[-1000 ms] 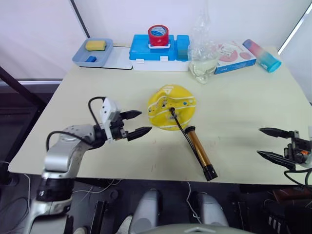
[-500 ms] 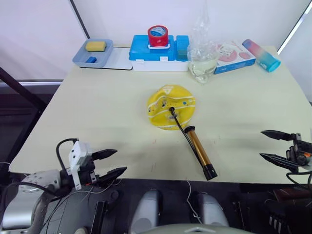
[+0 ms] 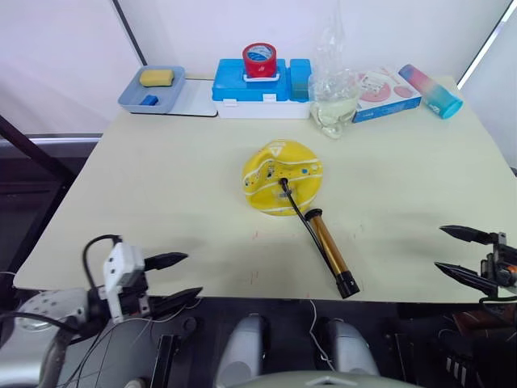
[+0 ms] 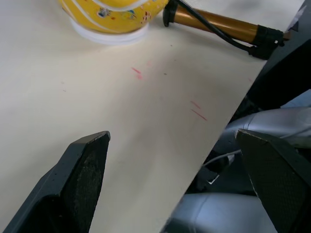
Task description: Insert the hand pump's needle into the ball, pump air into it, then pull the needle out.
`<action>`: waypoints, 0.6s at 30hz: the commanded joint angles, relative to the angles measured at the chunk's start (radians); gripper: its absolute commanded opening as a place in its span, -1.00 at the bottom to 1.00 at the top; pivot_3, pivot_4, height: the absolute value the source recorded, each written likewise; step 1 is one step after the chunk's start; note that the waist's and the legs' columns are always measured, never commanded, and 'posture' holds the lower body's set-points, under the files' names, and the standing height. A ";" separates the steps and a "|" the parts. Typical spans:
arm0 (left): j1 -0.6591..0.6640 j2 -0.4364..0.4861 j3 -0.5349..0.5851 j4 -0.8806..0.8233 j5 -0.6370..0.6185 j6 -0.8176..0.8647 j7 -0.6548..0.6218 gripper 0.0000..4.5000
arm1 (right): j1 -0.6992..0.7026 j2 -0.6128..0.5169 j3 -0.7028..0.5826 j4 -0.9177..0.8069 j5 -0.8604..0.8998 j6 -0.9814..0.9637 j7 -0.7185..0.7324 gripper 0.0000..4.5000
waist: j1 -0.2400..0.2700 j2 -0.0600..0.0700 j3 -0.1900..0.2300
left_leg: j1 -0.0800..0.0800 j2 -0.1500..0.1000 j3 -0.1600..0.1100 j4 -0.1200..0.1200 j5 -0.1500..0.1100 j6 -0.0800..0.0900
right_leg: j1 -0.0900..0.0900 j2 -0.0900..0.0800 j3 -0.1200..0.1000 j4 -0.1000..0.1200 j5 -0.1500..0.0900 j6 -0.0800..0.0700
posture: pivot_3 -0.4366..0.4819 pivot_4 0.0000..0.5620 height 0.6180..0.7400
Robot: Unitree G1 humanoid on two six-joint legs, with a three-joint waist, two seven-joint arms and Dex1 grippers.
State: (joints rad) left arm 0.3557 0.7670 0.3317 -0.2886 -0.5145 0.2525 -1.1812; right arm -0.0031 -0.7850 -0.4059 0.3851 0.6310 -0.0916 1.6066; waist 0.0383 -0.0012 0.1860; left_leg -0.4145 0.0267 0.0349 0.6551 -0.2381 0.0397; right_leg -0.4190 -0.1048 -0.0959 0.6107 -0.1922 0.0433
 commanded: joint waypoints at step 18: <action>-0.512 -0.242 -0.516 -0.083 -0.048 0.483 0.338 0.96 | 0.047 0.039 0.024 -0.320 0.067 0.128 -0.056 1.00 | -0.001 0.000 0.000 | 0.001 -0.001 -0.003 0.018 0.000 0.000 | 0.002 0.006 0.008 0.016 0.000 0.000 | -0.05 -0.47 0.99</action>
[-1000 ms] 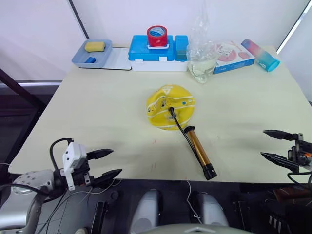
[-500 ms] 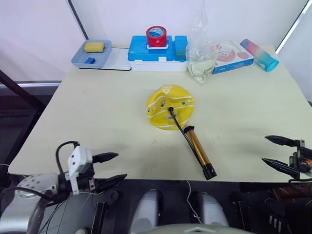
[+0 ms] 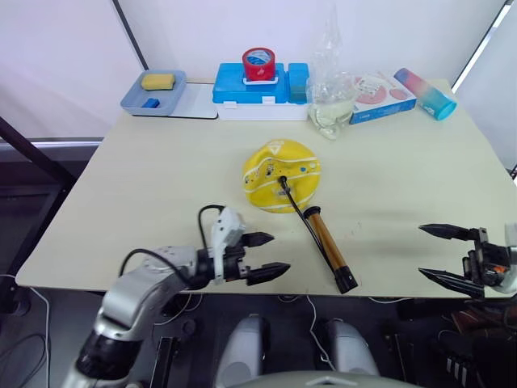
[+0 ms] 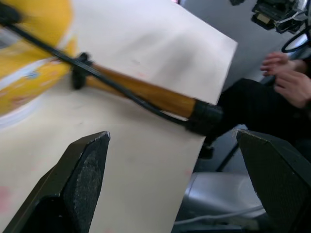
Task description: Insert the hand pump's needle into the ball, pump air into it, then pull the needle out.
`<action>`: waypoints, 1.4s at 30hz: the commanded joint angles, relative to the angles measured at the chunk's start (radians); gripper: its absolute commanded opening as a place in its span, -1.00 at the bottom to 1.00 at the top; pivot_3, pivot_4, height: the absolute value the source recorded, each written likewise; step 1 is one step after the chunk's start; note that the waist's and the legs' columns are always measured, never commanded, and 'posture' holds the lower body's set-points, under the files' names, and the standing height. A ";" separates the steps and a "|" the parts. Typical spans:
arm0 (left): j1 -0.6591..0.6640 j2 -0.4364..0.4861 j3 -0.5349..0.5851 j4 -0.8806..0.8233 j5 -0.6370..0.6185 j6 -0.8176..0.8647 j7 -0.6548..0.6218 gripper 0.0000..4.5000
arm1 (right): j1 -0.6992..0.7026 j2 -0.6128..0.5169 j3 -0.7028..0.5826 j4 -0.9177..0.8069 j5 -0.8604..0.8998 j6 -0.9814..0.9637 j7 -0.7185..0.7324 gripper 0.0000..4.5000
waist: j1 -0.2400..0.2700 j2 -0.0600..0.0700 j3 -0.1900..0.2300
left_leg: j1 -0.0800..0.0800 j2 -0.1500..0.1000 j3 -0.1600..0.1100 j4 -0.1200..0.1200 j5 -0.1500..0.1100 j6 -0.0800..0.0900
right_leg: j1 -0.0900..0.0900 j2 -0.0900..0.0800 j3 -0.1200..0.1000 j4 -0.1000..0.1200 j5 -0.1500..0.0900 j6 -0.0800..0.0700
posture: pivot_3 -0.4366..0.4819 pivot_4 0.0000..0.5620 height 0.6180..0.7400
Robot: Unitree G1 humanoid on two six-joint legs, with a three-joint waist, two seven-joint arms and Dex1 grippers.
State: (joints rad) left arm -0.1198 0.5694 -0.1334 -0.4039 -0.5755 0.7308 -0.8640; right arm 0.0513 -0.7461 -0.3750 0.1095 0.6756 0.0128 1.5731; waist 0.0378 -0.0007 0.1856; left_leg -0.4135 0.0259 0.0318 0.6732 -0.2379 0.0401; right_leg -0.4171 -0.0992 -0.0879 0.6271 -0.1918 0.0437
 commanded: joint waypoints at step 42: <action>-0.200 -0.483 -0.010 0.315 0.004 0.238 0.332 0.96 | 0.001 0.050 0.017 -0.048 -0.029 -0.035 -0.058 1.00 | 0.000 -0.001 0.000 | -0.001 -0.003 -0.009 0.002 0.000 0.001 | 0.000 0.014 0.023 0.000 0.000 0.000 | -0.05 -0.47 0.99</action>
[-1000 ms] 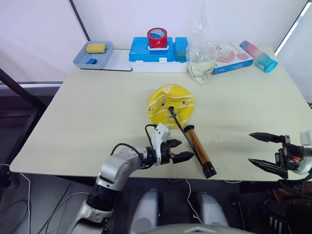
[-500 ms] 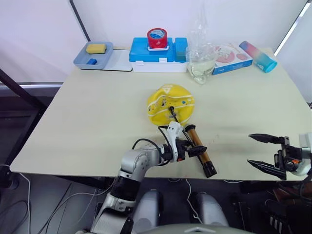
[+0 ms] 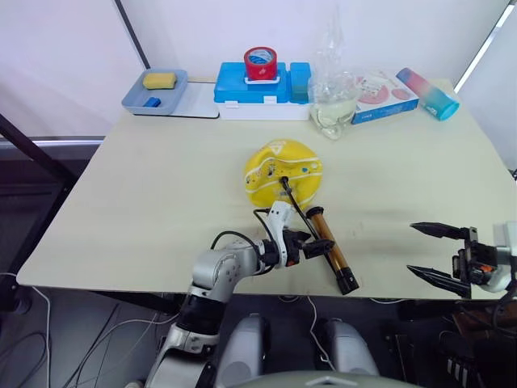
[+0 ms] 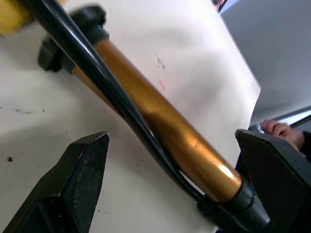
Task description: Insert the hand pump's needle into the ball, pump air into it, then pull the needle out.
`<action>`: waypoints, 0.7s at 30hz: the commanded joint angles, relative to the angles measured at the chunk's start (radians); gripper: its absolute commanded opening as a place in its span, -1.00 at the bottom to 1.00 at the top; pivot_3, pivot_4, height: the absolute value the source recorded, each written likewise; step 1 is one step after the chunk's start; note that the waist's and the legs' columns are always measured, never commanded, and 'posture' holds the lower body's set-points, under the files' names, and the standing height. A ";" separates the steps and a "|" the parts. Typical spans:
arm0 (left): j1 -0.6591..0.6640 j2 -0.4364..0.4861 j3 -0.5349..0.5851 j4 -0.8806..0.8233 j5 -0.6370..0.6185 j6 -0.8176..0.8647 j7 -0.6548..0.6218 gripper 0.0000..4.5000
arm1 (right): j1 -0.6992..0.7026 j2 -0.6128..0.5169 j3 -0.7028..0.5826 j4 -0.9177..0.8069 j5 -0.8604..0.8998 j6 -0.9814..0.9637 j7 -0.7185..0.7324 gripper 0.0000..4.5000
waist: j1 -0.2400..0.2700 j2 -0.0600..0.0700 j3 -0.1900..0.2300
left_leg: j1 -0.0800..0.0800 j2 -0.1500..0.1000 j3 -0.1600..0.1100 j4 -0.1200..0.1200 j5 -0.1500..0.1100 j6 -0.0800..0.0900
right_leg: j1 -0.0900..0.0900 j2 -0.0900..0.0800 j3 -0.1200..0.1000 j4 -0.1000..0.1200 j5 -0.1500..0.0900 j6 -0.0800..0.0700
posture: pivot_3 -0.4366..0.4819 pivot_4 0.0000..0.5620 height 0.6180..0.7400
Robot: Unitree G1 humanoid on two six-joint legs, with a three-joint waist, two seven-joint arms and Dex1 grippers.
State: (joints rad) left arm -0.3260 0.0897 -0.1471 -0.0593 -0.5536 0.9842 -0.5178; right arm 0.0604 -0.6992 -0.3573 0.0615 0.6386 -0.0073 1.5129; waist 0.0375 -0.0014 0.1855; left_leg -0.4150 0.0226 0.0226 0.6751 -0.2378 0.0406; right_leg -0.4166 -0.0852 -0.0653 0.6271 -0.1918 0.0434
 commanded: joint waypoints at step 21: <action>-0.002 0.069 0.032 -0.045 -0.008 -0.025 -0.049 -0.99 | 0.008 0.012 0.001 -0.014 0.014 -0.015 0.002 1.00 | -0.002 0.000 0.000 | 0.000 0.000 0.000 0.000 0.000 0.000 | 0.000 0.000 0.000 0.000 0.000 0.000 | -0.05 -0.47 0.99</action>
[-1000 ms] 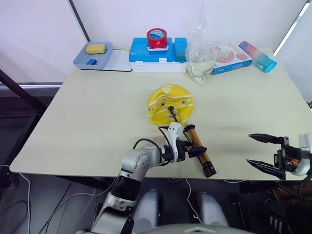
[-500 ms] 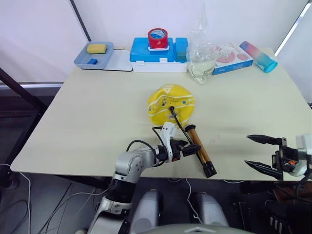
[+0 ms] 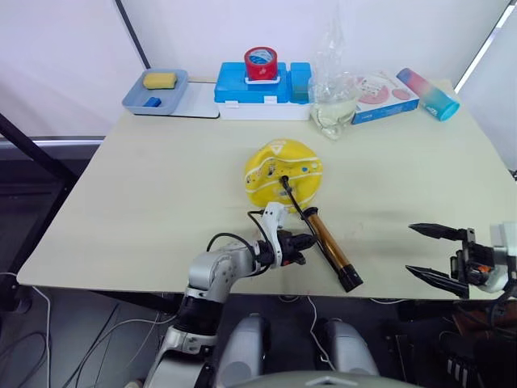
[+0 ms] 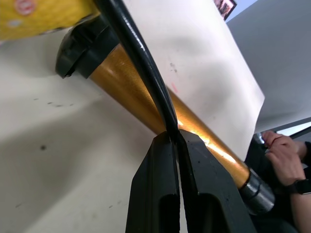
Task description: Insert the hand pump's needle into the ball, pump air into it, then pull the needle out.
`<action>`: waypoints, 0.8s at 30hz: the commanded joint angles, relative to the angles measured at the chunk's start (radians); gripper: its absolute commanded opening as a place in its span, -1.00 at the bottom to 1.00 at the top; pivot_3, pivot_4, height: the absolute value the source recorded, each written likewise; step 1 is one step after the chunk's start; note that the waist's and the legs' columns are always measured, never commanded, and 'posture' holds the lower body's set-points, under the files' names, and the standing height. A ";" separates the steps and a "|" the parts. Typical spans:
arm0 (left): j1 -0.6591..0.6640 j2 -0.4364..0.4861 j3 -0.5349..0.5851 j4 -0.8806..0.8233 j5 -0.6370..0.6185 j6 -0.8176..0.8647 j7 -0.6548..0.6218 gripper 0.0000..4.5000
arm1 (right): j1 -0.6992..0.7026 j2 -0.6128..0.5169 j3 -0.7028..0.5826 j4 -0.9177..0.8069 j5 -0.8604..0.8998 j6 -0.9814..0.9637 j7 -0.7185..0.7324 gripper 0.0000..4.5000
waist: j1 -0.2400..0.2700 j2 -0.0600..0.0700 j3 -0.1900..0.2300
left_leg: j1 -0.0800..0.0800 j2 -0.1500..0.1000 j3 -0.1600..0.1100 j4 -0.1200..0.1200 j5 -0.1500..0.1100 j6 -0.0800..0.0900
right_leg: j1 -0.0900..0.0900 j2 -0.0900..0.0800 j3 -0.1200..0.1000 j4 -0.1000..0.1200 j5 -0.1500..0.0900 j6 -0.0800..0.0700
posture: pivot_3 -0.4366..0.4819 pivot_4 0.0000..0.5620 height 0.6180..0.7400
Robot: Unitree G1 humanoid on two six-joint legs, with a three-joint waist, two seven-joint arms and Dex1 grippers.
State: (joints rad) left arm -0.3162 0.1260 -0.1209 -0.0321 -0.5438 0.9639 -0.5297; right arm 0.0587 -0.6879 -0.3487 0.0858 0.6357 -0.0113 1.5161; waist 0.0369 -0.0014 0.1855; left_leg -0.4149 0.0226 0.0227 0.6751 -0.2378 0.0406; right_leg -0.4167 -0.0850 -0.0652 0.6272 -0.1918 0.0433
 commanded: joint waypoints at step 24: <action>-0.061 0.540 -0.107 -0.077 0.055 -0.119 -0.473 -0.99 | 0.012 0.010 0.036 -0.129 0.037 0.012 0.005 1.00 | -0.021 0.000 0.000 | 0.000 0.000 0.000 -0.001 0.000 0.000 | -0.001 0.001 0.002 0.000 0.000 0.000 | -0.05 -0.47 0.99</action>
State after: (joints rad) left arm -0.3620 0.6523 -0.2325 -0.1005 -0.4942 0.8714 -0.9776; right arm 0.0784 -0.6675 -0.3097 -0.0222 0.6557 0.0022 1.5167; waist 0.0159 -0.0012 0.1855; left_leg -0.4148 0.0229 0.0230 0.6746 -0.2378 0.0406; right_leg -0.4174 -0.0839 -0.0626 0.6274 -0.1920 0.0432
